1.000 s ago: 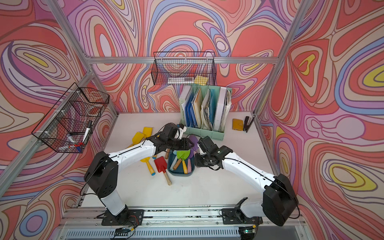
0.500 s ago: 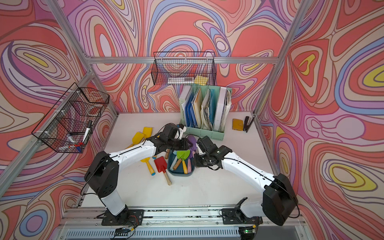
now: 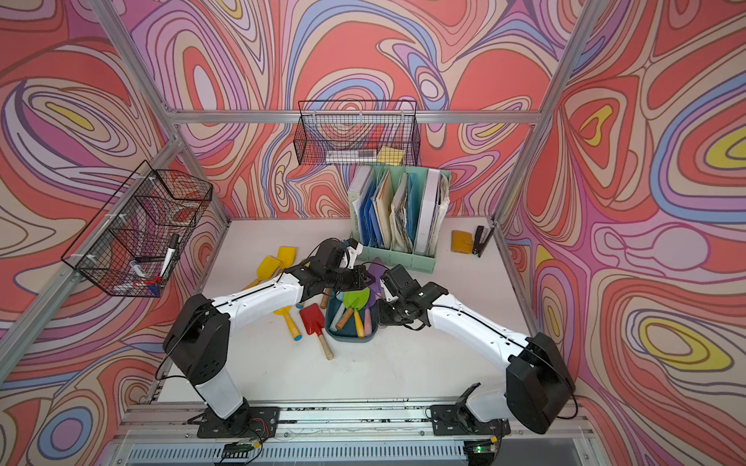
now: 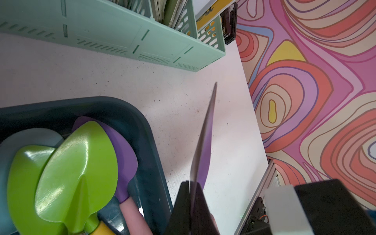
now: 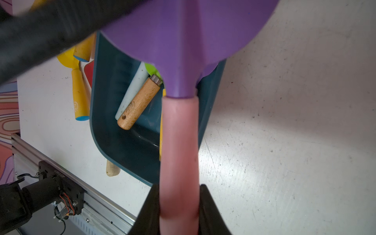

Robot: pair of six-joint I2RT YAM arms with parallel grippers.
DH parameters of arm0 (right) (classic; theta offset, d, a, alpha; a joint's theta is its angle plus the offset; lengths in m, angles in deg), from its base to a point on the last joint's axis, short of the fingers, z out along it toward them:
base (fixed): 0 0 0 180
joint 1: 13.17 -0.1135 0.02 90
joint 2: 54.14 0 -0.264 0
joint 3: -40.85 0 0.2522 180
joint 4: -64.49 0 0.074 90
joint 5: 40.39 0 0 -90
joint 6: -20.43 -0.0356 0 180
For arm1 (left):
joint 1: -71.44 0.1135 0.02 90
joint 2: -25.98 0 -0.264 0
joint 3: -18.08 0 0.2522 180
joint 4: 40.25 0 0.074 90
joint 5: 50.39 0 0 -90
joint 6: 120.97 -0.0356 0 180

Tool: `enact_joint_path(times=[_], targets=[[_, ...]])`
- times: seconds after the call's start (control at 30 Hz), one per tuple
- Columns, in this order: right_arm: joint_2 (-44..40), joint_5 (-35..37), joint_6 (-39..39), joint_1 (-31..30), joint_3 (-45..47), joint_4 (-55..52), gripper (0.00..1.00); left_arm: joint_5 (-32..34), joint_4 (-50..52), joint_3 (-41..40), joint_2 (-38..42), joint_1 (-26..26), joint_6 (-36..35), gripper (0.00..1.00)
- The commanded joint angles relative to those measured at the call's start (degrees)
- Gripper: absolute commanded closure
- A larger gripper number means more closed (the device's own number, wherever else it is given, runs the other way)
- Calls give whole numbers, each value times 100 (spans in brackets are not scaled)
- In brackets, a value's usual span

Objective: Put the shovel into the storage box
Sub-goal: Place the shovel in the storage box.

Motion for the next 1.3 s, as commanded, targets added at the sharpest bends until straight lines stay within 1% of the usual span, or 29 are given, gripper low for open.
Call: enact_joint_path(times=[0.0, 0.03, 0.1, 0.17, 0.2, 0.33, 0.43, 0.67, 0.9, 1.27], targets=[[-21, 25, 73, -39, -187, 139, 97, 230, 253, -64, -38, -23, -397, 100], [-13, 21, 71, -38, -198, 136, 92, 241, 278, -62, -39, -24, -416, 100], [3, 22, 78, -36, -221, 108, 78, 293, 345, -39, -47, -23, -465, 100], [-2, 23, 86, -41, -257, 71, 67, 339, 433, 2, -64, -23, -533, 100], [-7, 28, 95, -37, -272, 55, 63, 358, 499, 42, -78, -24, -588, 100], [-81, 56, 116, -36, -291, -43, 55, 387, 789, 218, -124, 33, -769, 100], [-168, 85, 123, -36, -267, -107, 53, 368, 929, 239, -103, 141, -847, 100], [-306, 154, 137, -36, -155, -174, 53, 354, 1278, 169, -30, 362, -993, 100], [-252, 110, 116, -39, -156, -121, 53, 436, 1128, 17, -164, 425, -924, 100], [-285, 137, 104, -37, -98, -119, 53, 339, 949, -91, -510, 420, -868, 100]])
